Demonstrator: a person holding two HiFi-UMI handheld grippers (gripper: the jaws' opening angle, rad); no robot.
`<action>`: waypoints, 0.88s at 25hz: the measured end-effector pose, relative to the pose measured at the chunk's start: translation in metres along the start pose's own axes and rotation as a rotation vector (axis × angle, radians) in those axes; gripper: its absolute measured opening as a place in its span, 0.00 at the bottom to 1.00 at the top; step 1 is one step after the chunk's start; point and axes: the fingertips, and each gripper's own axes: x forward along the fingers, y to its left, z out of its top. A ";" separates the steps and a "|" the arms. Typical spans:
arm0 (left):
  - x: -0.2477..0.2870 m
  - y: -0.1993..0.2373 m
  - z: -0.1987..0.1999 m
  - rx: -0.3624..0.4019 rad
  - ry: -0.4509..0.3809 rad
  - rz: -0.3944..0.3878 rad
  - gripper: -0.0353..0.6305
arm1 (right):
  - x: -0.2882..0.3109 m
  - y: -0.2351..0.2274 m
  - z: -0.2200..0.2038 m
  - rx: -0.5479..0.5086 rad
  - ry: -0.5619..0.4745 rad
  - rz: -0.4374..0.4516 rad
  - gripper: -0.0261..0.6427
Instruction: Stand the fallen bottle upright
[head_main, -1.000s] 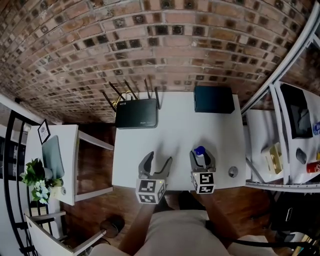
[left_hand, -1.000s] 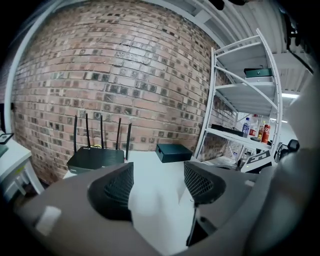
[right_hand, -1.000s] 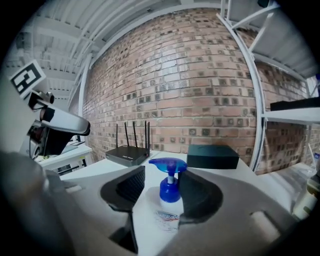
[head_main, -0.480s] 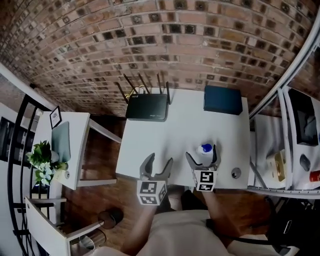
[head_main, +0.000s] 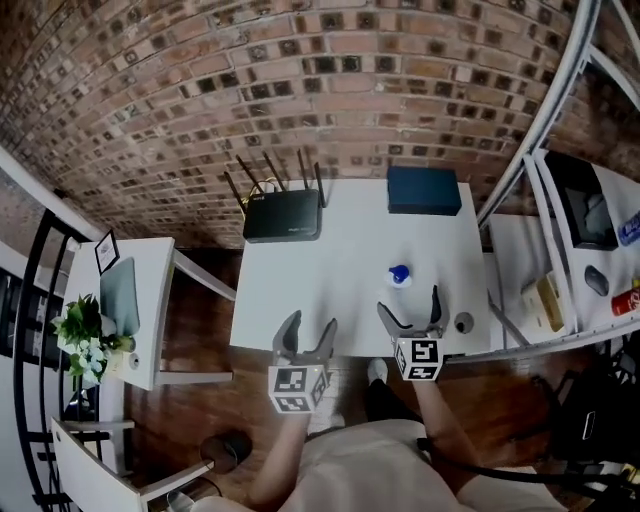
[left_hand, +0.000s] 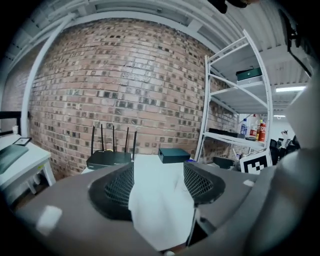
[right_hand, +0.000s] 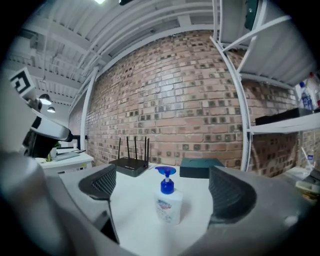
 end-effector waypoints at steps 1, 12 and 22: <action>-0.008 -0.002 0.003 0.009 -0.020 -0.012 0.55 | -0.013 0.006 0.006 0.003 -0.008 -0.006 0.87; -0.127 -0.040 0.035 0.137 -0.164 -0.189 0.55 | -0.186 0.078 0.095 0.045 -0.152 -0.160 0.86; -0.161 -0.070 0.069 0.181 -0.258 -0.161 0.53 | -0.242 0.068 0.140 -0.026 -0.210 -0.225 0.69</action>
